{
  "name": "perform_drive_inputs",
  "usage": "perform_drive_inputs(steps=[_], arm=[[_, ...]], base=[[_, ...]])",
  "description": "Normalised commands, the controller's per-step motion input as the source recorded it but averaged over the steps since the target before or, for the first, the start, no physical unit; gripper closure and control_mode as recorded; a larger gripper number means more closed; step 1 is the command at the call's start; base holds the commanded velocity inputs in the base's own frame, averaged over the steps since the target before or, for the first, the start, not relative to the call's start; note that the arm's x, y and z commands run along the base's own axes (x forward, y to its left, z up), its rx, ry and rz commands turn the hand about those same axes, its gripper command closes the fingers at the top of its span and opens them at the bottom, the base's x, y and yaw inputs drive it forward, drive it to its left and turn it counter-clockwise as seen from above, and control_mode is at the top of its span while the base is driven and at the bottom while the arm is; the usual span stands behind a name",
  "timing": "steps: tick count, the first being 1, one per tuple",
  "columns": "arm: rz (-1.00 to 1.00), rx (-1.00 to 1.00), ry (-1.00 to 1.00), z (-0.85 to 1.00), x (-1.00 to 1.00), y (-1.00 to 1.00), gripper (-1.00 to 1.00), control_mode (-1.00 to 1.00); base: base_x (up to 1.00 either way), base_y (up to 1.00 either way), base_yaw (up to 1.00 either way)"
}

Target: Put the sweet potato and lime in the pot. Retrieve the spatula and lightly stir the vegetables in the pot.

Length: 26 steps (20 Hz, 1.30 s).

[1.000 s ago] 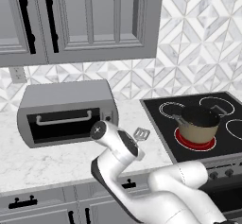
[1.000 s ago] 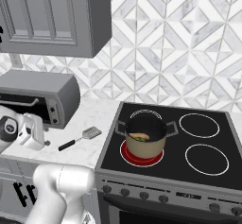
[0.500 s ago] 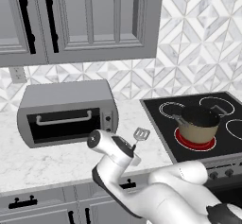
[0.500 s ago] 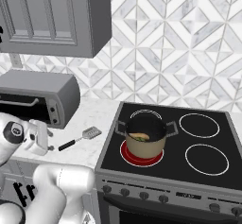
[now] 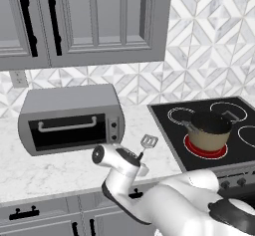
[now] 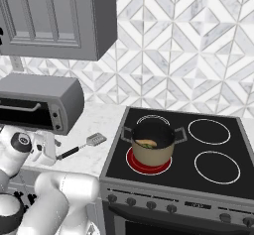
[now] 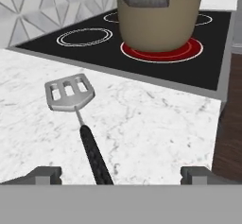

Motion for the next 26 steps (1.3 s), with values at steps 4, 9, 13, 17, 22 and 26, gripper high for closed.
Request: perform_drive_inputs(steps=[4,9,13,17,22,26], arm=[[0.0,-0.03,0.0,-0.27,0.28,-0.01,-1.0,-1.0],[0.0,0.0,0.0,-0.24,0.19,0.0,-1.0,-1.0],[0.0,0.0,0.0,-0.22,0.14,0.0,-1.0,-1.0],[0.0,0.0,0.0,-0.24,0.15,0.0,-1.0,-1.0],[0.0,0.0,-0.01,-0.18,0.0,0.0,1.0,-1.0],[0.0,0.0,-0.03,-0.05,0.0,0.0,1.0,-1.0]], base=[[0.0,0.0,0.0],[0.0,0.0,0.0],[0.0,0.0,0.0],[0.0,0.0,0.0],[0.0,0.0,0.0],[0.0,0.0,0.0]])
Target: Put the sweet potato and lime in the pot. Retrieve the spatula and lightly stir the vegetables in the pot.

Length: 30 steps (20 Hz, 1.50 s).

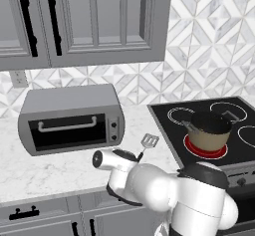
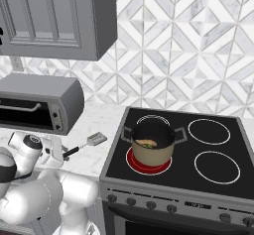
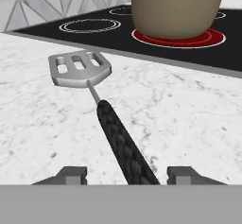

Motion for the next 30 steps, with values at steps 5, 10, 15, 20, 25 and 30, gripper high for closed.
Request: perform_drive_inputs(steps=[5,10,15,20,25,30], arm=[[0.0,0.0,-0.07,0.04,-0.01,0.0,1.0,-1.0],[0.0,0.01,-0.15,0.68,-0.33,0.0,1.0,-1.0],[0.0,0.23,-0.11,1.0,-0.72,-0.07,1.0,-1.0],[-0.04,0.42,0.01,1.0,-0.38,-0.24,1.0,-1.0],[-0.08,0.41,0.0,1.0,-0.2,-0.43,1.0,-1.0],[-0.09,0.4,0.0,1.0,-0.22,-0.53,1.0,-1.0]], base=[[0.0,0.0,0.0],[0.0,0.0,0.0],[0.0,0.0,0.0],[0.0,0.0,0.0],[0.0,0.0,0.0],[0.0,0.0,0.0]])
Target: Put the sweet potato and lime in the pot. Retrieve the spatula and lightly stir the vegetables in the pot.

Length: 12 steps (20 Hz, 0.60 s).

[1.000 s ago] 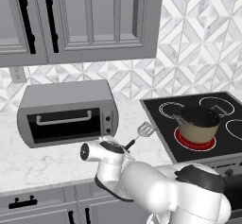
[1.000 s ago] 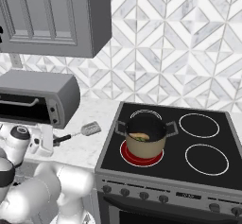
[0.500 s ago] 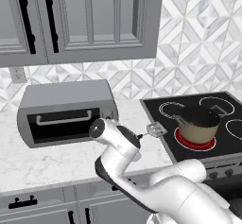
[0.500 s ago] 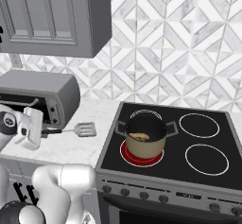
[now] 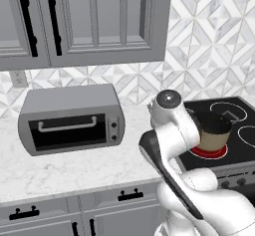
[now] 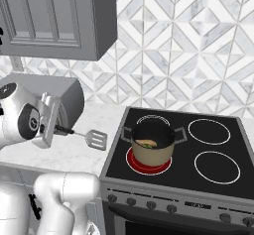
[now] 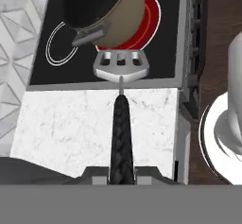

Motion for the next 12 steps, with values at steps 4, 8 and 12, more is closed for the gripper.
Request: perform_drive_inputs(steps=[4,8,12], arm=[[-0.03,0.41,0.03,1.0,0.05,-0.62,1.0,-1.0],[0.0,0.4,0.03,1.0,0.3,-0.68,1.0,-1.0],[-0.03,0.34,0.05,0.91,0.46,-0.7,1.0,-1.0]], base=[[0.0,0.0,0.0],[0.0,0.0,0.0],[0.0,0.0,0.0]])
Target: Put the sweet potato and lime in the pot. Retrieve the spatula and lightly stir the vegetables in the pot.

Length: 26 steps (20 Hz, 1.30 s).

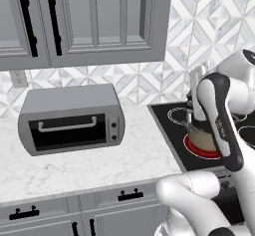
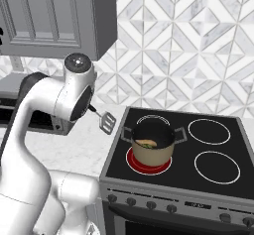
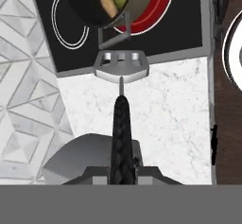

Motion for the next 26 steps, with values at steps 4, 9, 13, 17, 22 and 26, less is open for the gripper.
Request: perform_drive_inputs(steps=[4,9,13,17,22,26], arm=[[-0.2,0.26,0.16,0.41,0.76,-0.63,1.0,-1.0],[-0.33,0.2,0.24,-0.03,0.87,-0.49,1.0,-1.0],[-0.3,0.19,0.21,-0.18,0.79,-0.54,1.0,-1.0],[-0.24,0.21,0.18,-0.44,0.38,-0.49,1.0,-1.0],[-0.19,0.07,0.0,-0.12,0.26,-0.52,1.0,-1.0],[-0.14,0.0,-0.04,0.0,0.35,-0.49,1.0,-1.0]], base=[[0.0,0.0,0.0],[0.0,0.0,0.0],[0.0,0.0,0.0],[0.0,0.0,0.0],[0.0,0.0,0.0],[0.0,0.0,0.0]])
